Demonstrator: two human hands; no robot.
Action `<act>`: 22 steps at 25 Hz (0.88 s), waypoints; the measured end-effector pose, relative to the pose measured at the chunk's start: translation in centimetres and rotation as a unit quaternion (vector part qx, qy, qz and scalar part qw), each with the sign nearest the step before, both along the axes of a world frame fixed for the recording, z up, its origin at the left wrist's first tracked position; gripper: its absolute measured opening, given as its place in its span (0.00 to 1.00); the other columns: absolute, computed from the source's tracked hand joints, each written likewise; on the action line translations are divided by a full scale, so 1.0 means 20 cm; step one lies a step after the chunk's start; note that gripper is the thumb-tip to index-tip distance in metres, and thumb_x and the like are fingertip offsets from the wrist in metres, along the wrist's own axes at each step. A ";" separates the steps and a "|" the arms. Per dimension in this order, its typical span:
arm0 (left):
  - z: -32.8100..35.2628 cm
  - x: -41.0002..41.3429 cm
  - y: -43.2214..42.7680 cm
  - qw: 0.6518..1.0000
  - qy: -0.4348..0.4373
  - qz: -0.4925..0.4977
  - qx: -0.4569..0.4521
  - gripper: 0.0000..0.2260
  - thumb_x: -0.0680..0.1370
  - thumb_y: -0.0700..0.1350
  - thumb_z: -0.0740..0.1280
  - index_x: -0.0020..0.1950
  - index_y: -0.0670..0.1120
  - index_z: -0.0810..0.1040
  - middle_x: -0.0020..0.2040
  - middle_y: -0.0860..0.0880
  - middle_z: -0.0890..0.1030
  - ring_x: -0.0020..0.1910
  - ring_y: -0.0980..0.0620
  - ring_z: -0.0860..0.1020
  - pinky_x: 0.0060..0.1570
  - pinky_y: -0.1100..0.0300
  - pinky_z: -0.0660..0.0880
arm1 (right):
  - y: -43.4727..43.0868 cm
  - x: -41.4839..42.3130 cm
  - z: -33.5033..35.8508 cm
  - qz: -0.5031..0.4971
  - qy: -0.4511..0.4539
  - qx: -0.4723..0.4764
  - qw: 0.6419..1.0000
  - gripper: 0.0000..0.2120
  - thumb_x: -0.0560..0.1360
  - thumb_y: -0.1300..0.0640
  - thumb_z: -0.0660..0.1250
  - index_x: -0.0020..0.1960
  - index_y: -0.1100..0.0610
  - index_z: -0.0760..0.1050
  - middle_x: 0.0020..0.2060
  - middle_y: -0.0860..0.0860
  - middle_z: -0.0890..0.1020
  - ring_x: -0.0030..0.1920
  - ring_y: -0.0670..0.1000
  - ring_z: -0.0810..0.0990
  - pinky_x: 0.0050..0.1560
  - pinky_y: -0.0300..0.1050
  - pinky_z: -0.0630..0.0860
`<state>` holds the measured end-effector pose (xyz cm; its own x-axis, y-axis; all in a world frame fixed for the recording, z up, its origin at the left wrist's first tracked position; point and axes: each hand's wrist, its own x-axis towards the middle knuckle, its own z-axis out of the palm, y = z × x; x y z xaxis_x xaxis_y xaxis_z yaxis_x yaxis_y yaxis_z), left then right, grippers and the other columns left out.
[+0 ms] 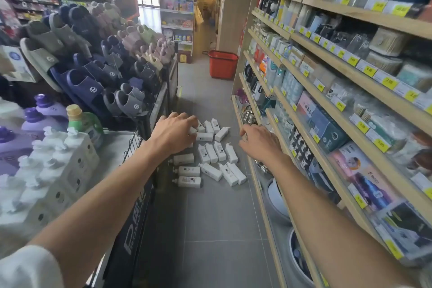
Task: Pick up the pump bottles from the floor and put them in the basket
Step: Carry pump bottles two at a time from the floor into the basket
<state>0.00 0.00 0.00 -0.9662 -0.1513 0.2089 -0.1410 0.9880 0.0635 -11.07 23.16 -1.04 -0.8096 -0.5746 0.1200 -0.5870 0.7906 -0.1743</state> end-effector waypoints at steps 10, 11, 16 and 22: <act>-0.09 -0.71 -0.13 0.999 -0.034 0.019 0.015 0.18 0.80 0.55 0.64 0.69 0.56 0.71 0.66 0.50 0.75 0.65 0.46 0.73 0.61 0.46 0.72 | -0.16 -0.73 -0.15 0.001 -0.001 0.001 1.000 0.12 0.80 0.53 0.65 0.63 0.52 0.72 0.60 0.51 0.78 0.59 0.54 0.75 0.52 0.48 0.69; -0.09 -0.79 -0.16 0.999 -0.029 0.022 0.017 0.18 0.80 0.56 0.64 0.69 0.56 0.72 0.66 0.50 0.75 0.65 0.46 0.73 0.62 0.46 0.72 | -0.19 -0.82 -0.14 0.007 -0.001 0.000 1.000 0.12 0.80 0.53 0.65 0.63 0.52 0.72 0.60 0.51 0.78 0.59 0.54 0.75 0.54 0.49 0.70; -0.08 -1.14 -0.30 0.999 -0.031 0.038 0.015 0.18 0.79 0.57 0.65 0.69 0.57 0.71 0.66 0.51 0.75 0.65 0.46 0.72 0.63 0.45 0.71 | -0.37 -1.20 -0.10 0.027 -0.001 0.003 1.000 0.13 0.80 0.51 0.65 0.63 0.52 0.72 0.61 0.51 0.77 0.60 0.54 0.75 0.57 0.51 0.71; -0.13 -1.47 -0.53 0.998 -0.019 0.051 0.038 0.17 0.79 0.57 0.64 0.67 0.57 0.72 0.64 0.52 0.76 0.63 0.47 0.73 0.61 0.47 0.71 | -0.62 -1.55 -0.11 0.046 0.011 0.012 0.999 0.12 0.81 0.50 0.65 0.63 0.50 0.70 0.61 0.50 0.77 0.59 0.53 0.73 0.59 0.52 0.70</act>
<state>-29.48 -10.56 -2.53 -0.9520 -0.2634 0.1561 -0.2444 0.9608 0.1308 -42.09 10.74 -3.34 -0.7511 -0.6488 0.1224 -0.6602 0.7376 -0.1420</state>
